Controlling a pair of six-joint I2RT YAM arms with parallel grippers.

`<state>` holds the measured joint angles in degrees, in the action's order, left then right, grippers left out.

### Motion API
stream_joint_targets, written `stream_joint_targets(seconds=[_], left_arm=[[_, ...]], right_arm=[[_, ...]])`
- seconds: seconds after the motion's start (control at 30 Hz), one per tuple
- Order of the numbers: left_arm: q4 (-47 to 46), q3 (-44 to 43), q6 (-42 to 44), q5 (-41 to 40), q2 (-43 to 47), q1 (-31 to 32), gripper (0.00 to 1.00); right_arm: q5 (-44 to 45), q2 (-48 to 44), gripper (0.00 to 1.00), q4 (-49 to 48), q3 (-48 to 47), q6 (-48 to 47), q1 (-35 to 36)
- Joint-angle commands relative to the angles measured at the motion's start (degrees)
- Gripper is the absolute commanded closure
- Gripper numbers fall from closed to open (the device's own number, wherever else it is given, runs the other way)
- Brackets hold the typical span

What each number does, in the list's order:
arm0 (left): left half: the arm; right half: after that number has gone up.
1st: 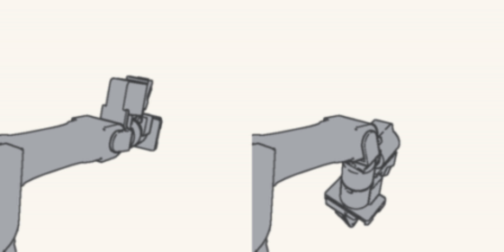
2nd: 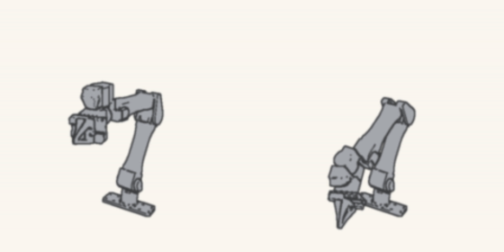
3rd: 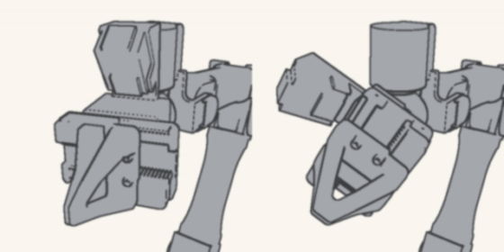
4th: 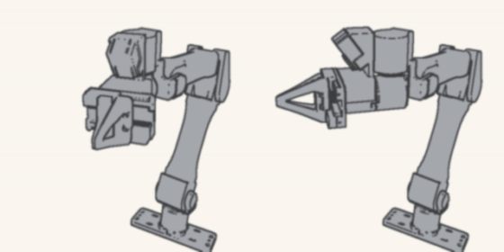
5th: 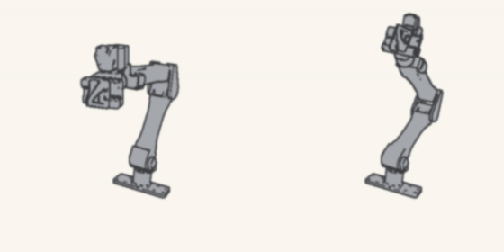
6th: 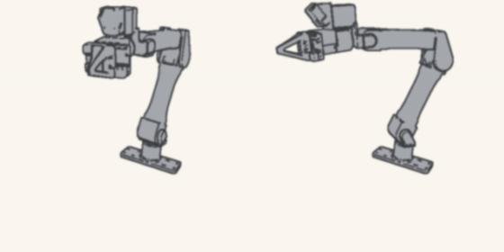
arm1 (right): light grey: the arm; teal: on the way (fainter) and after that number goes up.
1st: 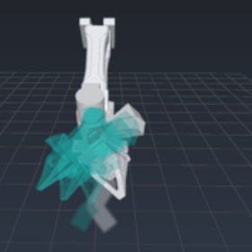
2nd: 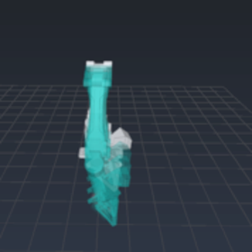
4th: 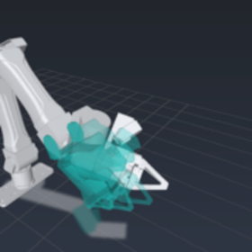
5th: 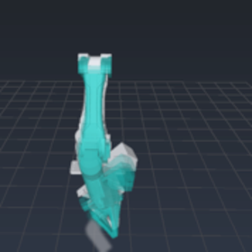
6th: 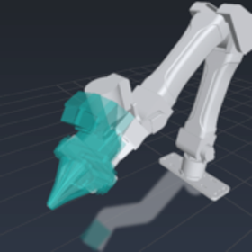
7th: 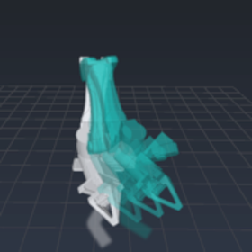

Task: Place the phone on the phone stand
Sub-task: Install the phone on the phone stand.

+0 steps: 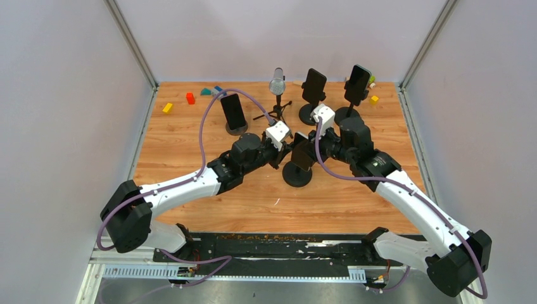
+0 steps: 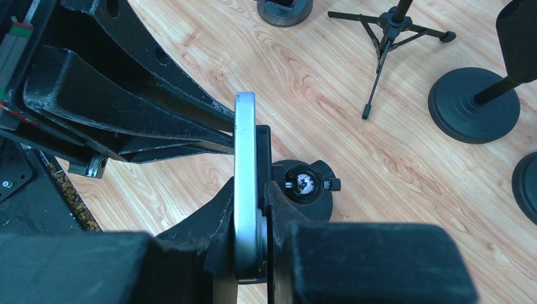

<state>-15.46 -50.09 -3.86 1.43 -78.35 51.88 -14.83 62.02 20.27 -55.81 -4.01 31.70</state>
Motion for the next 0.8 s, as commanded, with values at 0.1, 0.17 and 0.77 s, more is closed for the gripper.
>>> stream_joint_targets(seconds=[0.1,0.17,0.77], left_arm=[[4.65,0.33,-2.66,16.49,0.33,5.89,1.00],[4.44,0.46,-2.49,16.64,0.38,5.94,1.00],[0.21,1.83,-3.23,23.63,0.25,6.15,1.00]], right_arm=[[20.08,1.22,1.00,-6.17,1.07,-11.05,-2.60],[19.94,1.02,1.00,-6.38,1.17,-10.83,-2.58],[15.85,1.85,1.00,-6.09,1.85,-5.98,-2.61]])
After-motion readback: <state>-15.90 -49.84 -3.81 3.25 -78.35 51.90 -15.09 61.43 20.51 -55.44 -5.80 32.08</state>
